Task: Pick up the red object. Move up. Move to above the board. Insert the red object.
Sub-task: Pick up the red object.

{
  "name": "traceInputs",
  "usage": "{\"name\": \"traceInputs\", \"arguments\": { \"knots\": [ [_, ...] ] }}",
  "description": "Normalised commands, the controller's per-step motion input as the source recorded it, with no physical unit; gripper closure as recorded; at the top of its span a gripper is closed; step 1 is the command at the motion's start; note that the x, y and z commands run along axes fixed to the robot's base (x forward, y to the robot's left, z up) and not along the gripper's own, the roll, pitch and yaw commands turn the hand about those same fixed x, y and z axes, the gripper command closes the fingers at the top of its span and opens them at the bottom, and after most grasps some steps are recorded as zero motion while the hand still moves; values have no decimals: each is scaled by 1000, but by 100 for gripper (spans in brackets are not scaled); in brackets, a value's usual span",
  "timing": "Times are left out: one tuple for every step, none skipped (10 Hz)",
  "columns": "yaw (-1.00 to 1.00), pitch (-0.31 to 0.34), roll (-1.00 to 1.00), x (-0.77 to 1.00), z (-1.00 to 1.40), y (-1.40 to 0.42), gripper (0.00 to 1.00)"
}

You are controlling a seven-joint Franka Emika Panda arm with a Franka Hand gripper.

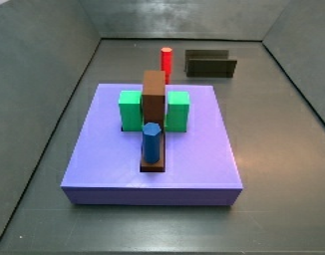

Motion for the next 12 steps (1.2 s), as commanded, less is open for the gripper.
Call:
{"name": "traceInputs", "arguments": {
  "knots": [
    [0, -39, -33, 100, -197, -297, 0],
    [14, -29, 0, 280, -214, -974, 0],
    [29, -33, -24, 254, -114, -977, 0],
    [9, -4, -77, 311, -63, -891, 0],
    [0, 0, -110, 374, -66, -803, 0],
    [-11, 0, -117, 560, -157, -757, 0],
    [-54, 0, -131, 566, -206, -669, 0],
    [-69, -13, -156, 569, -266, -597, 0],
    [-66, -121, -180, 360, -443, -414, 0],
    [0, -69, -90, 0, -309, -137, 0],
    [29, -31, 0, -143, -206, -3, 0],
    [0, -34, 0, -234, -180, 0, 0]
  ]
}}
